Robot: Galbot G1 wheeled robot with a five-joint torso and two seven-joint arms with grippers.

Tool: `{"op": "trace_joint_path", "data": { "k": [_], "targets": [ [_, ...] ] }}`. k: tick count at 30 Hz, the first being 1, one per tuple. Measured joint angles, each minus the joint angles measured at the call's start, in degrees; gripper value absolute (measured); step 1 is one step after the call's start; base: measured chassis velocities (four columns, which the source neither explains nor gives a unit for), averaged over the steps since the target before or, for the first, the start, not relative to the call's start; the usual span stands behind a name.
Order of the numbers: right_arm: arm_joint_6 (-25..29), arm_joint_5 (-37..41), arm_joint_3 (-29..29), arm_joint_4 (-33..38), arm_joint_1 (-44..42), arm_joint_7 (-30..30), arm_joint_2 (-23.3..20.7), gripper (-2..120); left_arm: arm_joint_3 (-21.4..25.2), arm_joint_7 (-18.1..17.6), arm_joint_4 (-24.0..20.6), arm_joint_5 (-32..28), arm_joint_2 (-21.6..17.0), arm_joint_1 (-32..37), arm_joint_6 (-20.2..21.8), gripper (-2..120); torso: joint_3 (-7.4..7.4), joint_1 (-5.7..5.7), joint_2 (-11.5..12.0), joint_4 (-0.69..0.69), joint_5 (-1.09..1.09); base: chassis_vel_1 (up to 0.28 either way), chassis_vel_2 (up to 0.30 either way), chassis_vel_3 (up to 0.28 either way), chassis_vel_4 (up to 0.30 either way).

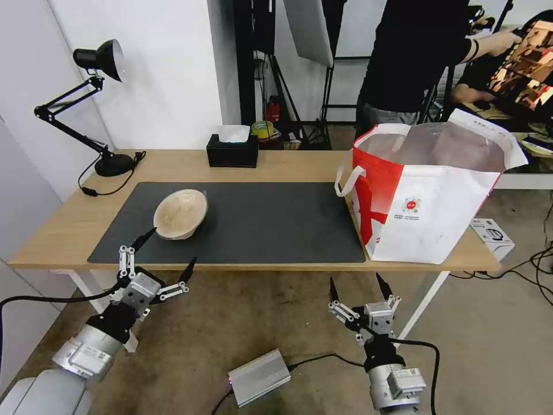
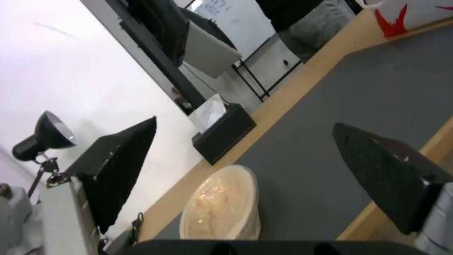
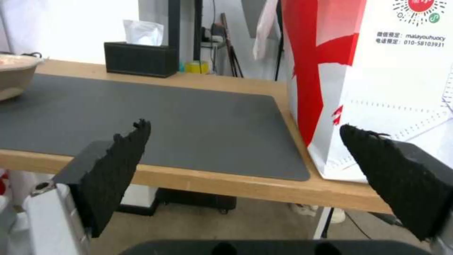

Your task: Pick up the trash from the table and place it into the takeout bag.

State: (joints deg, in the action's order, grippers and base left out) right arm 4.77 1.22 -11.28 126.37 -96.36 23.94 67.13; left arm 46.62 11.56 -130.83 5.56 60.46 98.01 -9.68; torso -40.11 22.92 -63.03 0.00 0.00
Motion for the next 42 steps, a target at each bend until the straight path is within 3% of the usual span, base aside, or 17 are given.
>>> {"op": "trace_joint_path", "data": {
  "k": [22,42],
  "targets": [
    [-0.4,0.0,-0.3,-0.9,0.3,0.0,0.1,100,-2.0,0.4,5.8,0.1,-1.5,-0.2,-0.3,100,0.0,0.0,0.0,0.0,0.0,0.0,0.0,0.0,0.0],
    [-0.6,0.1,-0.3,-1.3,0.5,0.0,0.3,100,0.5,0.2,8.3,-3.6,-5.0,-2.4,-0.3,100,0.0,0.0,0.0,0.0,0.0,0.0,0.0,0.0,0.0]
  ]
}}
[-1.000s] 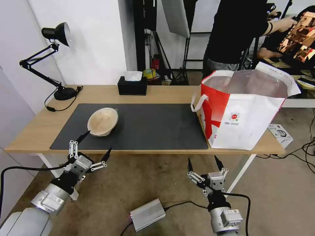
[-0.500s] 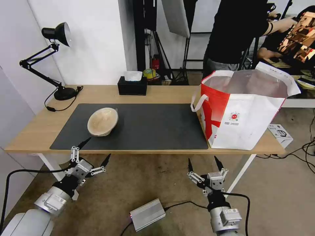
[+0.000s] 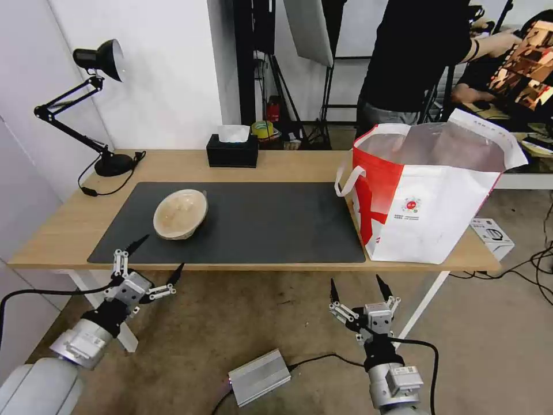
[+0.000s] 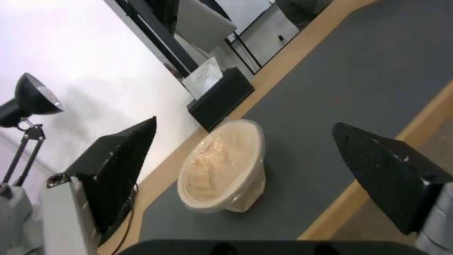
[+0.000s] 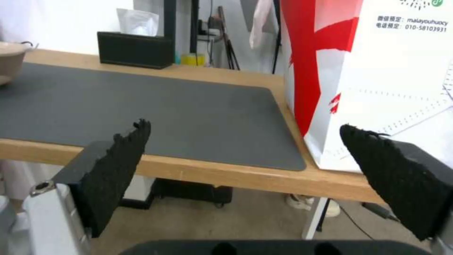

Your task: Pick up the trash from the table and place it into the takeout bag.

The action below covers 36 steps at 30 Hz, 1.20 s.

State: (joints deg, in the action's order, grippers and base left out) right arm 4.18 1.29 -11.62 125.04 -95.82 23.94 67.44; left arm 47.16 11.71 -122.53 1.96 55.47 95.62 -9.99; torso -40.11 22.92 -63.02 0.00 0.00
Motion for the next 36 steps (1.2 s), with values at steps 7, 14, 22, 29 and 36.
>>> {"op": "trace_joint_path", "data": {
  "k": [7,14,22,29,36],
  "targets": [
    [-0.1,0.0,0.1,-0.1,0.0,0.0,0.0,100,1.2,-0.2,-0.5,-1.8,-1.2,-0.4,0.2,100,0.0,0.0,0.0,0.0,0.0,0.0,0.0,0.0,0.0],
    [-0.1,-0.1,0.3,-0.1,0.0,0.0,0.0,100,0.9,-0.2,-0.4,-2.3,-2.0,-0.6,0.5,100,0.0,0.0,0.0,0.0,0.0,0.0,0.0,0.0,0.0],
    [-0.1,-0.1,0.4,0.0,-0.1,0.0,0.0,100,-0.2,-0.2,1.6,-2.7,-4.1,-2.1,1.2,100,0.0,0.0,0.0,0.0,0.0,0.0,0.0,0.0,0.0],
    [-0.1,-0.1,0.4,0.0,-0.1,0.0,0.0,100,-0.3,-0.2,4.4,-2.7,-5.1,-2.7,1.2,100,0.0,0.0,0.0,0.0,0.0,0.0,0.0,0.0,0.0],
    [-0.1,-0.2,0.4,-0.2,-0.1,0.0,0.0,100,-0.4,-0.2,7.4,-2.8,-5.7,-3.8,0.7,100,0.0,0.0,0.0,0.0,0.0,0.0,0.0,0.0,0.0]
  ]
}}
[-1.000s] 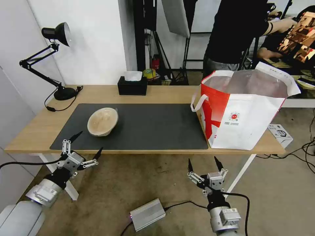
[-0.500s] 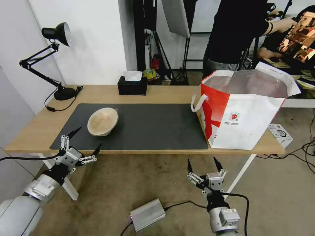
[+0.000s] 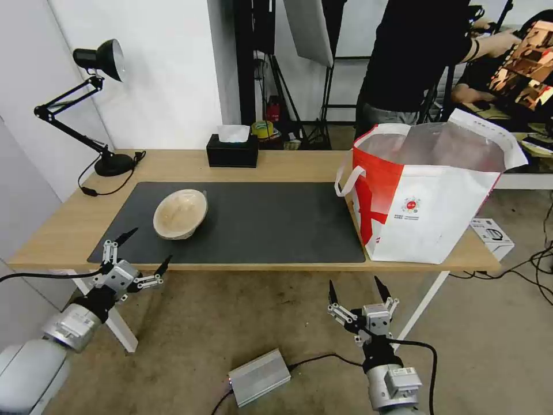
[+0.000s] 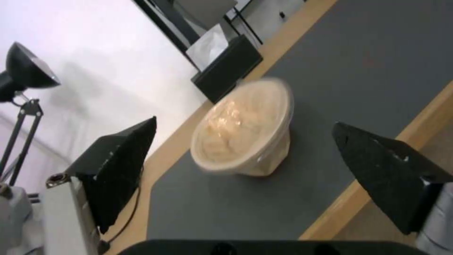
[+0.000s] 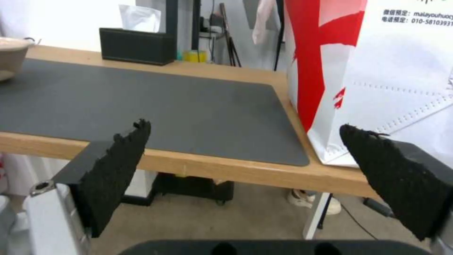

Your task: Pick up the trash from the table and place it into the takeout bag.

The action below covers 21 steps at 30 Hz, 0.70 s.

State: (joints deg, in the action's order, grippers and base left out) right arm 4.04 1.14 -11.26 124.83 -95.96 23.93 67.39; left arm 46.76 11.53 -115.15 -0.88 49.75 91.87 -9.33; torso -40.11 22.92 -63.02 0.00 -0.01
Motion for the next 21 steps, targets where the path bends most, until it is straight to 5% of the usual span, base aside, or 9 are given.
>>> {"op": "trace_joint_path", "data": {
  "k": [21],
  "targets": [
    [-0.1,0.1,-0.2,-1.5,0.9,0.0,0.1,100,-1.8,0.1,6.3,-0.3,-2.2,-4.3,-1.0,100,0.01,0.0,0.0,0.0,0.0,0.0,0.0,0.0,0.0]
  ]
}}
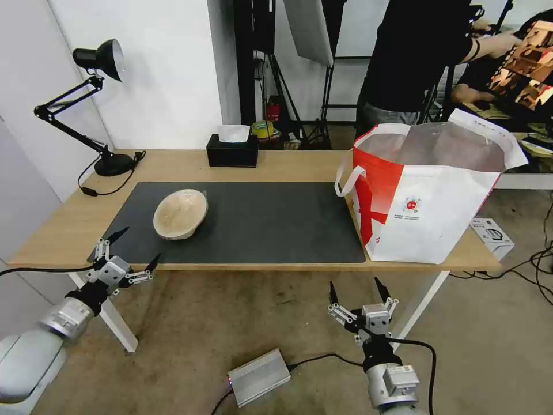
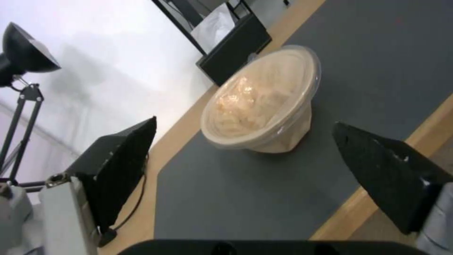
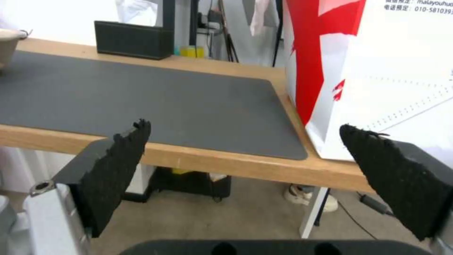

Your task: Pick up the trash from the table and place it into the takeout bag.

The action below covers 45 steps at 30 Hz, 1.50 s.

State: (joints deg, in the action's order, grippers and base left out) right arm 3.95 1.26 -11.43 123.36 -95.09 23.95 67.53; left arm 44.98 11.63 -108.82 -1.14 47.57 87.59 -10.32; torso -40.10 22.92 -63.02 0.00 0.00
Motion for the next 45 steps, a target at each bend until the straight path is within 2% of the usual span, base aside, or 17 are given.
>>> {"op": "trace_joint_path", "data": {
  "k": [9,28,45],
  "targets": [
    [-0.1,0.0,0.1,-0.3,0.2,0.0,0.3,100,-1.2,0.1,2.0,0.0,-1.4,-2.0,-0.1,100,0.0,0.0,0.0,0.0,0.0,0.0,0.0,0.0,0.0],
    [-0.1,0.0,0.2,-0.6,0.5,0.0,0.6,100,-2.6,0.1,3.5,-1.2,-3.8,-4.9,0.2,100,-0.01,0.0,0.0,0.0,0.0,0.0,0.0,0.0,0.0],
    [-0.1,-0.2,0.4,-0.6,0.4,0.0,1.0,100,-5.4,0.3,4.9,-1.0,-4.2,-7.1,0.3,100,-0.01,0.0,0.0,0.0,0.0,0.0,0.0,0.0,0.0]
  ]
}}
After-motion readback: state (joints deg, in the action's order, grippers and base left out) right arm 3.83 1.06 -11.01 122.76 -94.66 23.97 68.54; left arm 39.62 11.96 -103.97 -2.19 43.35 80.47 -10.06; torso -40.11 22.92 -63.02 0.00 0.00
